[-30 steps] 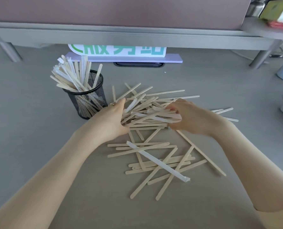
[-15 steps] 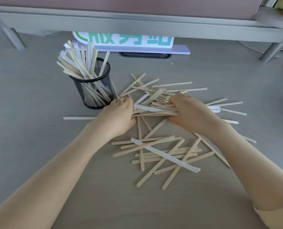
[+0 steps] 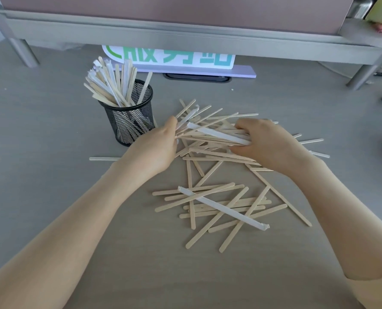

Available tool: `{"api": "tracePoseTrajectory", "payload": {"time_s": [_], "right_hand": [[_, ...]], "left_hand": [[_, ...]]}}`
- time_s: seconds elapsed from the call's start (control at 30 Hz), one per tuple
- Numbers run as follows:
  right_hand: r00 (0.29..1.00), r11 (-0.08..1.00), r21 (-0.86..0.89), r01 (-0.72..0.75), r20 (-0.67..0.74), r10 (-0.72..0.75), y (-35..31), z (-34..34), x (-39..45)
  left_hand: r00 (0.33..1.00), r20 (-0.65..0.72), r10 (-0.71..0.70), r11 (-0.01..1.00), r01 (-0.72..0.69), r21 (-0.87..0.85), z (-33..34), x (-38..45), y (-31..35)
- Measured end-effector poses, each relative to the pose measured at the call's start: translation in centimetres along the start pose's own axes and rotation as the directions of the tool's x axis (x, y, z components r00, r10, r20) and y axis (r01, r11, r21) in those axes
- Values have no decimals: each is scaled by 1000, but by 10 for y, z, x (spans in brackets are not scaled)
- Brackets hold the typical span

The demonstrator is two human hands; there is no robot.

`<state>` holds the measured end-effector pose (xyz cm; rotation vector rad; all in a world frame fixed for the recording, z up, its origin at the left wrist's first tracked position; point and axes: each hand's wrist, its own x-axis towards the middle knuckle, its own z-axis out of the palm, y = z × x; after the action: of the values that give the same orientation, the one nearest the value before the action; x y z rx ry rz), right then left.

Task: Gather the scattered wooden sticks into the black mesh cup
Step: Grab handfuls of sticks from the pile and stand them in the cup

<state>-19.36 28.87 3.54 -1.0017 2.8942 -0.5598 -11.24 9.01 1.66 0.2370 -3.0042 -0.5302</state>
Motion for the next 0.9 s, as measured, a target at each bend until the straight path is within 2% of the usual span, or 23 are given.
{"api": "tracePoseTrajectory", "payload": {"time_s": [0.13,0.27,0.43,0.57,0.63,0.77,0.83,0.9], "right_hand": [[998,998,6,-55,33,55,4,-8,0],[995,993,84,-83,57,79,5,-17,1],[996,970,226,-88,12,88,1,-24,0],[992,910,405,-94,-37,119,-6,-29,2],[985,839,537,-87,-78,152,-12,-28,5],[953,604,797,-17,-170,251,-29,-20,8],[932,473,880,35,-199,302,-38,-14,8],[924,406,912,66,-210,320,-44,-6,8]], "left_hand": [[997,-66,-35,999,33,-39,-6,2,-1],[989,-143,-46,990,26,-140,-14,5,-2],[967,-251,-35,938,-55,-341,-24,5,4],[928,-369,-54,860,-144,-489,-30,2,11],[910,-403,-101,774,-183,-606,-31,2,11],[880,-432,-200,550,-264,-792,-32,1,16],[872,-440,-215,511,-284,-812,-28,0,19],[867,-439,-237,477,-290,-830,-20,-1,21]]}}
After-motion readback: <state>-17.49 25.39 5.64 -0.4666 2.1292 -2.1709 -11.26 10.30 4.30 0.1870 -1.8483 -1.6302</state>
